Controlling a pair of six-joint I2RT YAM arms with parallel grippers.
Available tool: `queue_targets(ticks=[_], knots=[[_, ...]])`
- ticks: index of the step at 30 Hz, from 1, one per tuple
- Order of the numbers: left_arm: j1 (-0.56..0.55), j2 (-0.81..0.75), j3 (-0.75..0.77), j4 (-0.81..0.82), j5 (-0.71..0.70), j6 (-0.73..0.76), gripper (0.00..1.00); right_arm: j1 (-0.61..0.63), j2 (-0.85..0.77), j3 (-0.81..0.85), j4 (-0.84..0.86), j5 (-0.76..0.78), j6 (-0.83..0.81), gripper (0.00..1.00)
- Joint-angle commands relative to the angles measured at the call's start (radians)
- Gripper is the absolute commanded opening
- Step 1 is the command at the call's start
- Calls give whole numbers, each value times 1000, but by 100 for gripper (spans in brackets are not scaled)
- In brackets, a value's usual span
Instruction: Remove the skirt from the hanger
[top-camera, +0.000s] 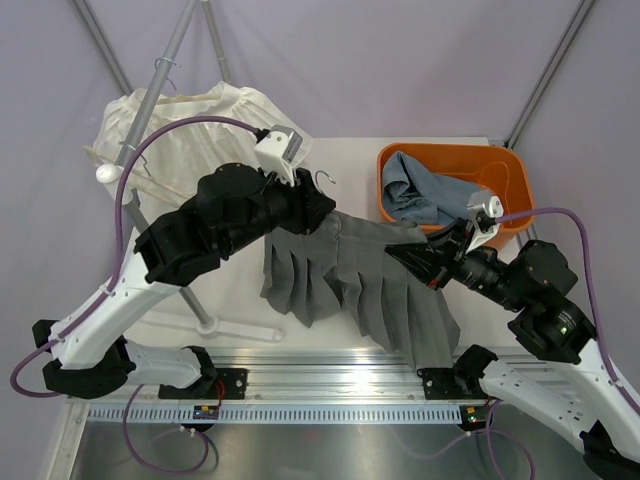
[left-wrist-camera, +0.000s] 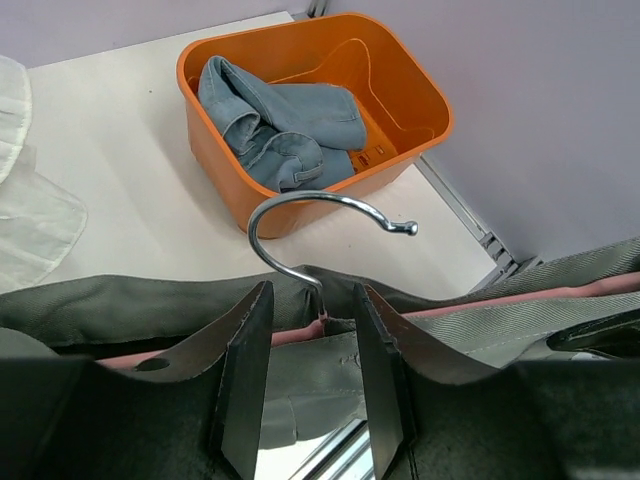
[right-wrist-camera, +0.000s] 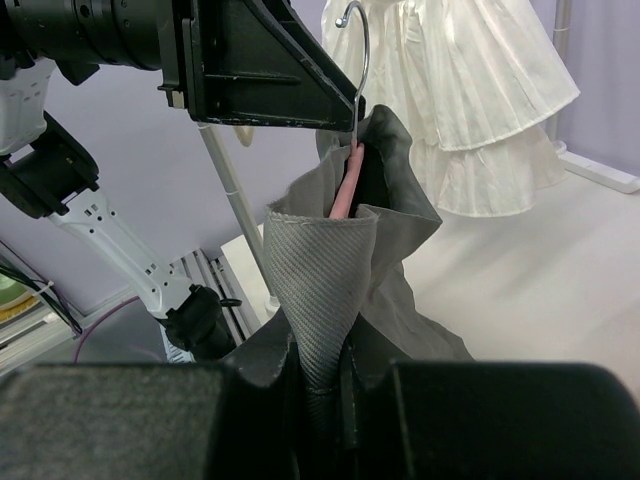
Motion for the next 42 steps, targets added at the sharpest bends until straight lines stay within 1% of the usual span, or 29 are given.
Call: queue_targets(ticks=[1,4,6,7,9,14,17,18,19,22,23,26,28,32,37,42], knots=[[0,-7,-4,35,19,-24,40,-2,-14,16,131,2,0,0],[0,3,-1,41,25,-27,40,-2,-12,11,142,-4,5,0],[0,22,15,39,31,-27,35,-2,-12,10,150,-4,8,0],[0,28,19,38,40,-27,34,-2,-12,10,151,-6,8,0],[0,51,33,35,56,-30,20,-3,-11,11,158,-6,9,0],[1,83,50,35,93,-47,1,-2,-9,18,147,-16,14,0],[1,92,82,21,86,-33,0,-2,-8,27,101,-3,26,0],[1,94,91,10,83,-28,0,-3,-3,33,46,7,28,4],[1,98,114,4,88,-13,0,-2,1,54,12,11,26,13],[1,92,128,2,73,-9,0,-2,11,89,-100,31,34,18],[1,85,130,5,68,-4,0,-2,12,96,-123,36,38,25],[1,86,150,4,53,5,0,-2,9,117,-210,43,35,39],[3,98,173,-8,54,10,0,-2,0,116,-258,62,29,40],[3,126,243,-34,66,7,0,-2,-35,84,-289,83,21,51],[3,158,340,-83,59,16,0,-2,-77,24,-330,91,34,53],[6,172,381,-116,34,33,0,-2,-113,-15,-353,82,69,50]])
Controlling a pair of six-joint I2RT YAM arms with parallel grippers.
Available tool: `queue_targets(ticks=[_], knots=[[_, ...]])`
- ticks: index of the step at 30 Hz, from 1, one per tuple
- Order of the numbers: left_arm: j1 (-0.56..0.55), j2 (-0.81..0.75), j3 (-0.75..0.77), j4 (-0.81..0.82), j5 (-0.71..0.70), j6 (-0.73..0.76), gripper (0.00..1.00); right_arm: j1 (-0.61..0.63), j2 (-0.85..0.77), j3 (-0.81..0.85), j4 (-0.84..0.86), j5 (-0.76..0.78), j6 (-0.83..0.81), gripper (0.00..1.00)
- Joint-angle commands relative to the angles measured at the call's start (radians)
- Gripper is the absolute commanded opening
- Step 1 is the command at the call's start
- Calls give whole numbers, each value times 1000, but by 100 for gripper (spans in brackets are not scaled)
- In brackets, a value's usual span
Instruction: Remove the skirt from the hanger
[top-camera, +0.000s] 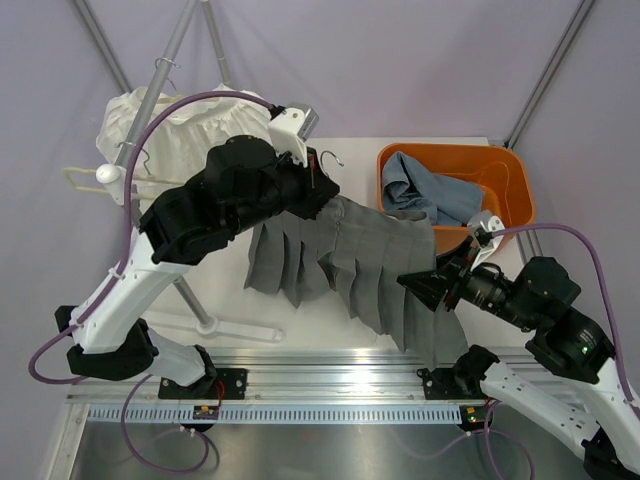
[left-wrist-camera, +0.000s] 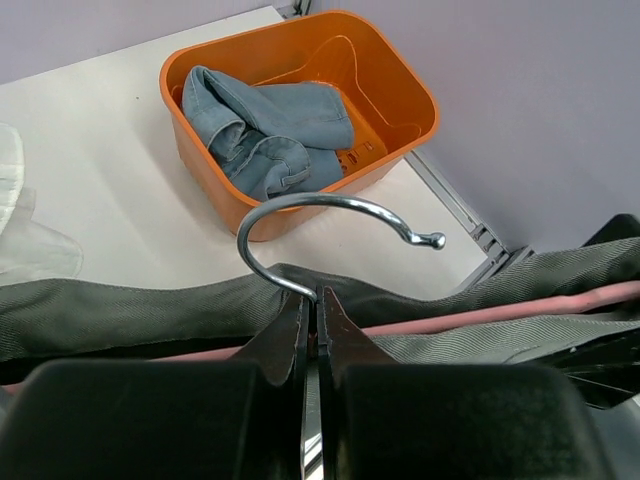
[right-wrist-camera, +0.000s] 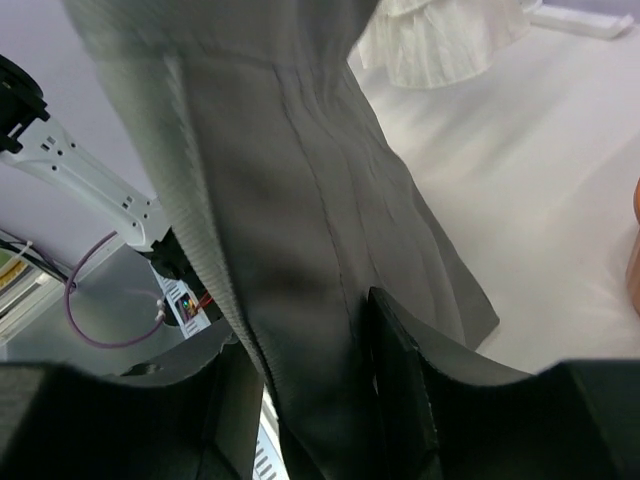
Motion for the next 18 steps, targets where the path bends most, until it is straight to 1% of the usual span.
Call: queue_targets(ticks=[1,4,5,6,7,9,14,18], knots=[[0,5,87,50,-14,21,0,-1,-23,-18,-35,18,31,50],[1,16,107,25,-28,25,0,-1,-34,-6,-70,40,44,45],[1,17,110,21,-31,30,0,-1,-37,-1,-81,49,51,39],[3,17,112,19,-34,30,0,-1,-40,5,-96,53,54,35],[3,16,113,19,-40,31,0,-1,-42,14,-104,60,59,27],[6,16,121,13,-44,38,0,-1,-43,25,-136,73,70,0],[24,17,126,2,-83,56,0,-1,-66,59,-196,83,111,0],[75,16,104,25,-103,58,0,-1,-171,73,-161,80,136,0]])
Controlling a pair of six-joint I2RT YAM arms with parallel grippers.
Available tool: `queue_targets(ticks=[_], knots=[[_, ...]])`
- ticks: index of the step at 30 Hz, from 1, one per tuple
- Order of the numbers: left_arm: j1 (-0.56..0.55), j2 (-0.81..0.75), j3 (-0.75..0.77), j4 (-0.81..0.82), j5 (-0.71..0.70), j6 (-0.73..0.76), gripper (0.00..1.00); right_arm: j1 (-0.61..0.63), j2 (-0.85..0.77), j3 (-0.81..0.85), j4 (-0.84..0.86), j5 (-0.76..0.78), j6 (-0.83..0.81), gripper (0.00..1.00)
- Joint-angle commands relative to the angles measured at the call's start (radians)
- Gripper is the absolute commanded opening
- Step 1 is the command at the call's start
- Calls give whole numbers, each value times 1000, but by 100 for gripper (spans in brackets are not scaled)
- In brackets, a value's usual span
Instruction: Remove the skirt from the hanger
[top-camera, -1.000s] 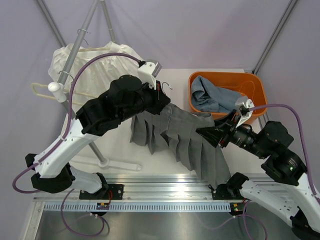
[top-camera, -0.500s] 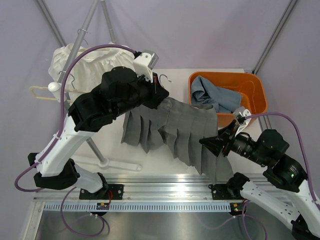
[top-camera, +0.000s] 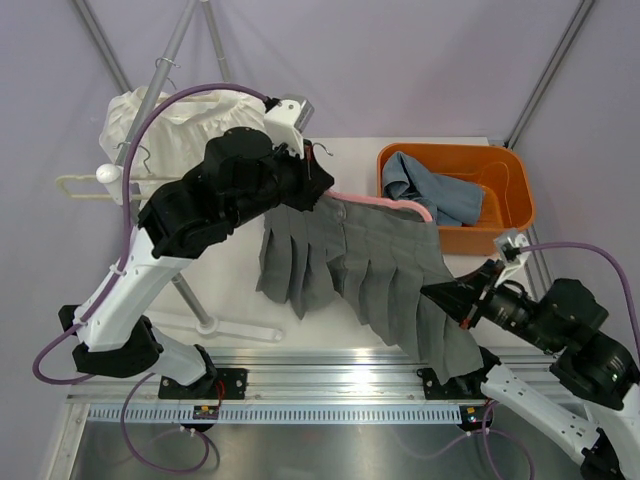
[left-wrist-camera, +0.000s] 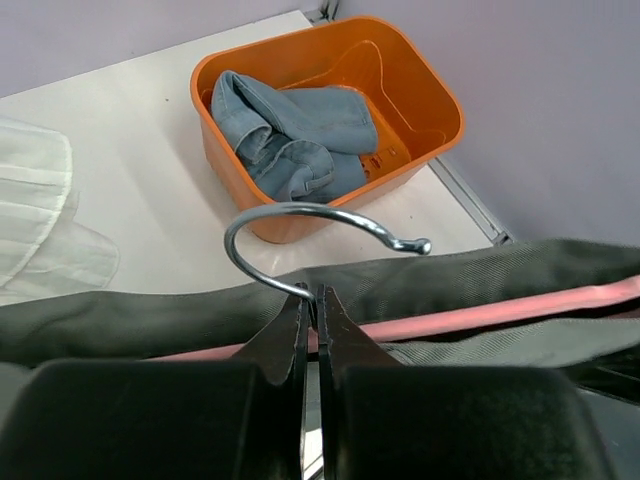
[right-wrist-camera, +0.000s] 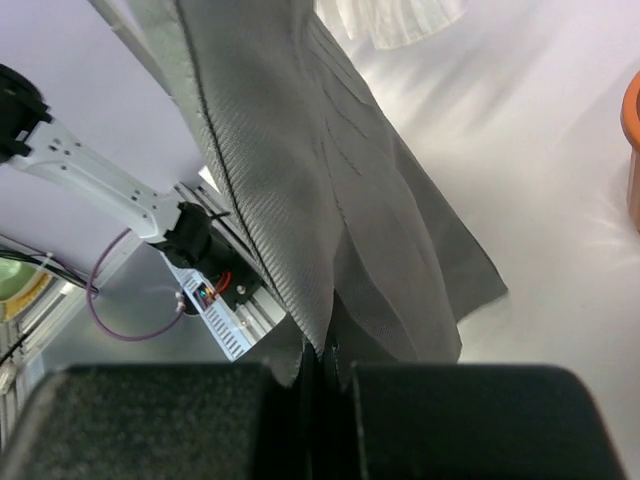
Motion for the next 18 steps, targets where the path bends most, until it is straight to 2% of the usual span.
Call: queue_targets(ticks=[1,5,10,13,14,18], knots=[[63,-14,36,85,-72,27,0,-1,-105,50,31,18,38,0],[158,-21,27,111,-14,-2,0,-1,-275,17,137,24,23,0],[179,-26,22,140,89,-45,0,-1,-342,-11,157,64,23,0],[181,-31,15,192,213,-95,0,-1,-236,-8,159,17,20,0],[181,-34,10,235,266,-109,0,-1,-155,-5,166,-2,20,0],[181,-75,-23,386,521,-206,0,-1,35,12,209,24,-12,0]])
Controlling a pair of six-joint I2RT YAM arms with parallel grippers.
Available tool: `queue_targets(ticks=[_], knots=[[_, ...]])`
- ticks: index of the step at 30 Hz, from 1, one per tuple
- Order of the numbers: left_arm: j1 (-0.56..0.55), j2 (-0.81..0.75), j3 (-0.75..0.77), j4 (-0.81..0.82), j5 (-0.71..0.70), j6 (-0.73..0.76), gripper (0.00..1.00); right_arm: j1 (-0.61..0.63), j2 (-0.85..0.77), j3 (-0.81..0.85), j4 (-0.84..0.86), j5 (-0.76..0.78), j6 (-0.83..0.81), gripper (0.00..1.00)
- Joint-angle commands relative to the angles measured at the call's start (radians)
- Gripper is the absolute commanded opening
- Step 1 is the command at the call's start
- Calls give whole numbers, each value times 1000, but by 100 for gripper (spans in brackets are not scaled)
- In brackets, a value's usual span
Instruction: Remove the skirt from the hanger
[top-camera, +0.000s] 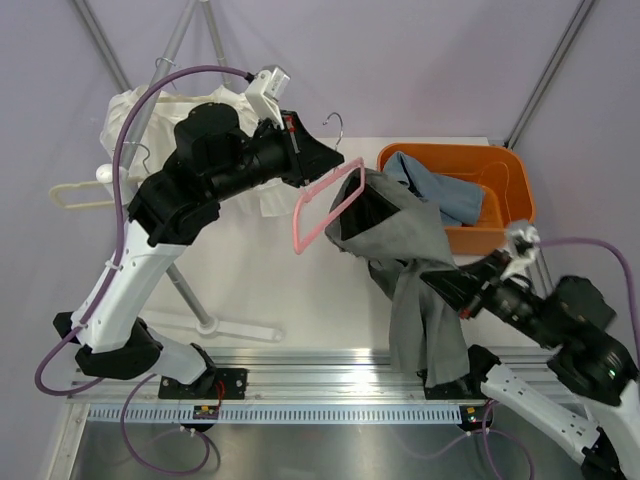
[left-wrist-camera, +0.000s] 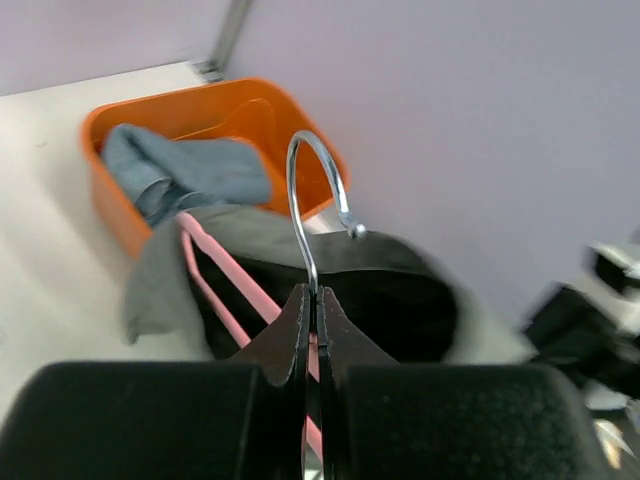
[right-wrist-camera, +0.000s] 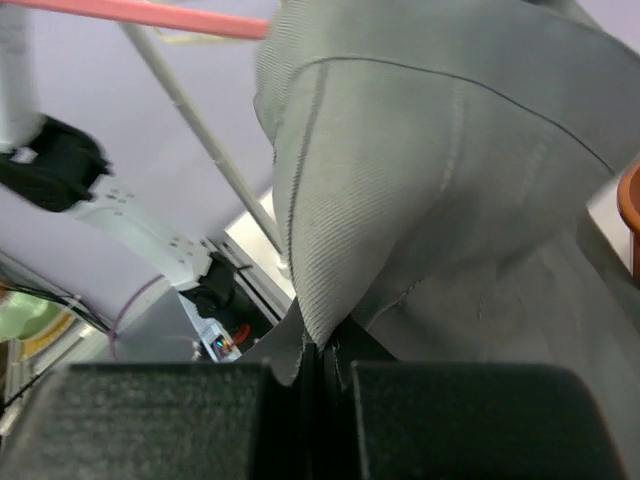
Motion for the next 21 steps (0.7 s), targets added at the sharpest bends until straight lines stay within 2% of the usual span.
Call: queue_targets(ticks=[1,5,11,18,21], knots=[[12,-79,-21,287,242,-105,0,-1,171,20,108,28,-36,0],[12,-137,-34,439,369,-225,0,-1,391,79,133,105,-96,0],[12,-174,124,396,397,-242,0,-10,563,185,249,172,-189,0],[12,-259,92,252,334,-86,1,-156,760,568,297,246,-337,0],[12,-308,10,219,322,-52,1,-266,867,758,297,243,-372,0]])
